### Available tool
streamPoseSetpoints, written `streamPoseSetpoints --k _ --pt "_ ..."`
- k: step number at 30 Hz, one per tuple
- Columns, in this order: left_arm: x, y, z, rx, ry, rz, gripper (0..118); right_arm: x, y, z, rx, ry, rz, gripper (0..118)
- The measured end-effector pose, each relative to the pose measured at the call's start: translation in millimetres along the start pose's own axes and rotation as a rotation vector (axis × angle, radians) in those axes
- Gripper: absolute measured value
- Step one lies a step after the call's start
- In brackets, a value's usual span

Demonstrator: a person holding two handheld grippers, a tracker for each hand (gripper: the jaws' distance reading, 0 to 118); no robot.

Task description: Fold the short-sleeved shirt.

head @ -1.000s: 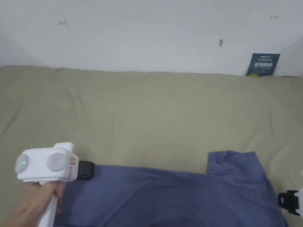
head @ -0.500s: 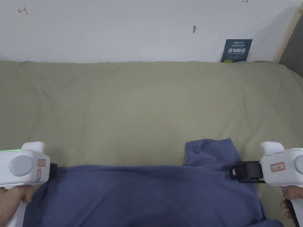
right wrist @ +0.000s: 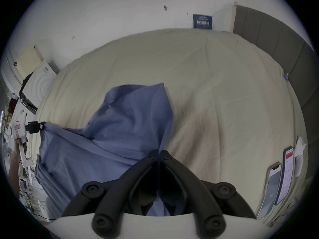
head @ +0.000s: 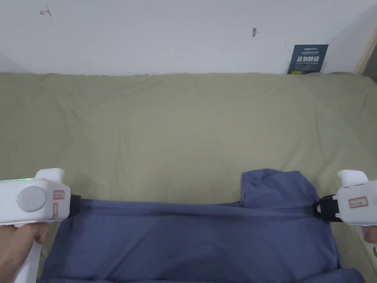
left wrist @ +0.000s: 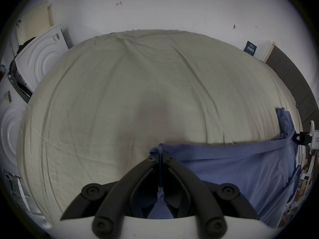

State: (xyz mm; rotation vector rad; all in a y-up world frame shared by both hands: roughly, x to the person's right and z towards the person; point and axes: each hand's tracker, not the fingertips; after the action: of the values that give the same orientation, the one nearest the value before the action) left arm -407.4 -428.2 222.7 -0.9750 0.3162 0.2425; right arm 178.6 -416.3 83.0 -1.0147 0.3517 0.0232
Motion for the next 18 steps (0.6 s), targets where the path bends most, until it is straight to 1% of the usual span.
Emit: streamPoseSetpoints --k 2,4,11,17,18 --pt "-5 -6 21 0.023 -0.017 0.012 0 2 -5 22 0.047 0.040 -0.033 3" --pt "-9 -13 41 0.046 -0.027 0.012 0 2 -13 45 0.071 0.069 -0.045 3" --pt "-24 -63 114 0.115 -0.049 0.008 0 -5 -63 110 0.121 0.092 -0.006 3" --pt "-35 -127 151 0.132 -0.059 0.013 0 -10 -129 153 0.146 0.093 0.037 3" --pt "-36 -134 155 0.132 -0.062 0.011 0 -10 -137 157 0.146 0.093 0.035 3"
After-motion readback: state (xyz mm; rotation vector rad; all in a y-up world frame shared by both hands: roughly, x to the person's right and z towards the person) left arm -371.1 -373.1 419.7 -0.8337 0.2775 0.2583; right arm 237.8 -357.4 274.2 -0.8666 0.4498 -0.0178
